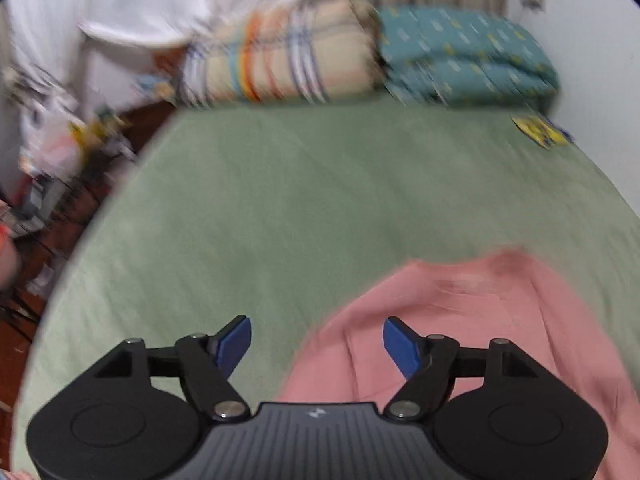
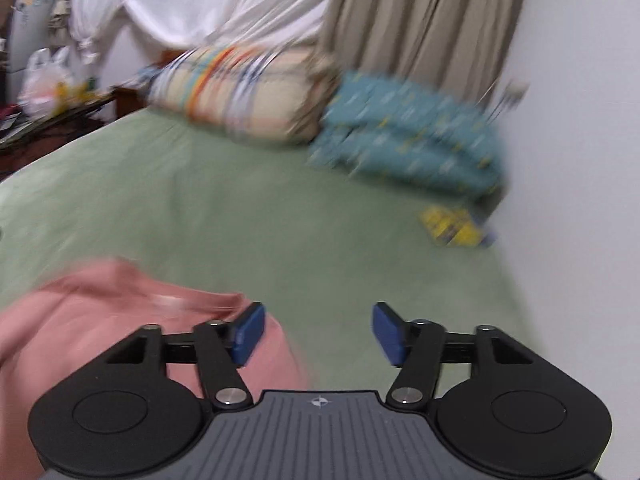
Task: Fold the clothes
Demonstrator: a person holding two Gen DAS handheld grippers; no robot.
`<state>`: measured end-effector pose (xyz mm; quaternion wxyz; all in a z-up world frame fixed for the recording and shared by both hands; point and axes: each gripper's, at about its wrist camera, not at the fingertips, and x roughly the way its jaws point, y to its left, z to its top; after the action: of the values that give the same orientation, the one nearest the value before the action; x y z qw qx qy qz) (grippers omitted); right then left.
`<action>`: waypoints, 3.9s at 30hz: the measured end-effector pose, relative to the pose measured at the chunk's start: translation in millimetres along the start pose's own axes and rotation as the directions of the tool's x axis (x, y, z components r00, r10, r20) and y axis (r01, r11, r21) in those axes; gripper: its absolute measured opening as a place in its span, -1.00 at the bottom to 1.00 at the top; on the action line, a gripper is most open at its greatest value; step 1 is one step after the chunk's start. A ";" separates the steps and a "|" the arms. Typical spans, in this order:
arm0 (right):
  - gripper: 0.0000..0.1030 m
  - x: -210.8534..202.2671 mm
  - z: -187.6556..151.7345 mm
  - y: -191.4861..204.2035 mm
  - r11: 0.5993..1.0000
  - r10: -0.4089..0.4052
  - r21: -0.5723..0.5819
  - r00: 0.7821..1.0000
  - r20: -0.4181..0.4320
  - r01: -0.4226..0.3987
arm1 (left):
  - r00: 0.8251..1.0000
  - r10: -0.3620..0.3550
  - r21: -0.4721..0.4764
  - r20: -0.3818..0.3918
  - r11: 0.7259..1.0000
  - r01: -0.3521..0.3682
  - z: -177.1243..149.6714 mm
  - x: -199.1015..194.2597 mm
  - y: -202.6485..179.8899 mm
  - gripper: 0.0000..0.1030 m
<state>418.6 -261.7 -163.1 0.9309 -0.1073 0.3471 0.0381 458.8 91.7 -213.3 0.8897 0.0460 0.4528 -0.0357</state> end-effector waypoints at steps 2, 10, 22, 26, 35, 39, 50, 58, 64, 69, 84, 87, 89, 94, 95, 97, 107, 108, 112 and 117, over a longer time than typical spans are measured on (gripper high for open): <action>0.16 -11.5 -44.2 -12.7 0.998 0.068 0.021 0.997 -0.044 -0.067 | 0.999 -0.034 -0.012 -0.019 0.999 0.034 -36.8 -8.3 3.1 0.41; 0.15 -94.6 -255.2 -49.7 0.961 0.150 0.260 0.966 -0.209 -0.093 | 0.930 -0.367 -0.329 0.004 0.878 0.347 -189.5 -71.2 10.7 0.41; -0.93 -96.7 -329.8 -40.2 0.801 0.203 0.595 0.965 -0.165 -0.066 | 0.908 -0.417 -0.392 0.028 0.831 0.394 -233.8 -115.1 -21.0 0.41; -0.93 -115.2 -287.5 -41.7 0.939 0.087 0.343 0.974 -0.210 -0.010 | 0.925 -0.378 -0.351 0.027 0.863 0.363 -235.5 -129.3 -17.7 0.41; -0.93 -101.7 -160.4 -205.7 0.920 -0.362 0.085 0.913 -0.189 0.382 | 0.954 -0.299 -0.328 0.004 0.901 0.284 -222.0 -130.9 -22.0 0.41; -0.93 -57.4 -111.5 -273.6 0.881 -0.450 0.043 0.863 -0.229 0.471 | 0.964 -0.267 -0.335 -0.008 0.909 0.249 -217.2 -130.3 -24.2 0.41; -0.28 38.4 -95.3 -345.1 0.766 -0.575 0.050 0.718 -0.392 0.641 | 0.982 -0.184 -0.362 -0.052 0.919 0.153 -225.8 -134.5 -14.4 0.41; -0.27 -37.8 -158.8 -270.5 0.871 -0.453 0.108 0.868 -0.201 0.480 | 0.971 -0.237 -0.391 -0.046 0.898 0.200 -245.6 -119.9 -9.7 0.41; 0.21 -124.0 -219.8 -161.6 0.978 -0.123 0.155 0.987 -0.101 0.138 | 0.953 -0.303 -0.382 -0.010 0.882 0.277 -261.8 -127.3 -17.6 0.41; 0.68 -185.5 -248.5 -88.1 0.971 -0.035 0.239 0.998 0.054 0.021 | 0.937 -0.342 -0.344 0.067 0.874 0.344 -271.2 -154.7 -29.1 0.41; 0.71 -227.0 -273.8 -29.3 0.884 0.109 0.419 0.962 0.250 -0.209 | 0.934 -0.335 -0.360 0.122 0.863 0.356 -288.7 -182.5 -26.9 0.41; 0.51 -202.8 -285.6 -33.5 0.822 0.256 0.489 0.956 0.143 -0.293 | 0.932 -0.351 -0.410 0.090 0.840 0.356 -292.6 -171.2 -20.5 0.41; 0.11 -181.7 -298.5 -40.0 0.766 0.323 0.563 0.943 0.082 -0.311 | 0.931 -0.360 -0.420 0.059 0.837 0.351 -293.4 -163.3 -20.5 0.41; -0.13 -148.8 -324.0 -54.5 0.721 0.319 0.656 0.947 -0.027 -0.224 | 0.934 -0.358 -0.439 0.016 0.836 0.328 -293.8 -151.2 -21.5 0.41; -0.13 -137.8 -335.0 -65.5 0.686 0.325 0.701 0.944 -0.057 -0.193 | 0.934 -0.357 -0.443 0.013 0.836 0.325 -293.9 -149.6 -20.7 0.41; -0.13 -127.9 -348.3 -78.4 0.636 0.344 0.752 0.936 -0.074 -0.174 | 0.940 -0.342 -0.453 0.001 0.838 0.306 -294.1 -144.7 -18.2 0.41; -0.82 -108.4 -378.6 -68.8 0.432 0.511 0.857 0.859 0.023 -0.280 | 0.926 -0.366 -0.520 -0.088 0.810 0.270 -301.4 -111.3 -8.1 0.39; -0.83 -113.1 -378.5 -72.6 0.411 0.510 0.864 0.859 0.048 -0.292 | 0.924 -0.366 -0.513 -0.106 0.816 0.265 -302.8 -107.8 -9.9 0.39; -0.83 -134.5 -380.2 -95.4 0.335 0.486 0.887 0.865 0.127 -0.318 | 0.915 -0.374 -0.516 -0.151 0.819 0.250 -311.2 -89.7 -16.9 0.38; -0.83 -135.8 -377.4 -94.1 0.436 0.457 0.868 0.889 0.014 -0.238 | 0.920 -0.375 -0.483 -0.115 0.830 0.278 -312.7 -79.9 -29.0 -0.76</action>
<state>88.8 -438.3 -335.7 0.7876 0.4325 0.4368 0.0430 157.9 100.4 -333.3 0.8043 -0.2396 0.5385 -0.0754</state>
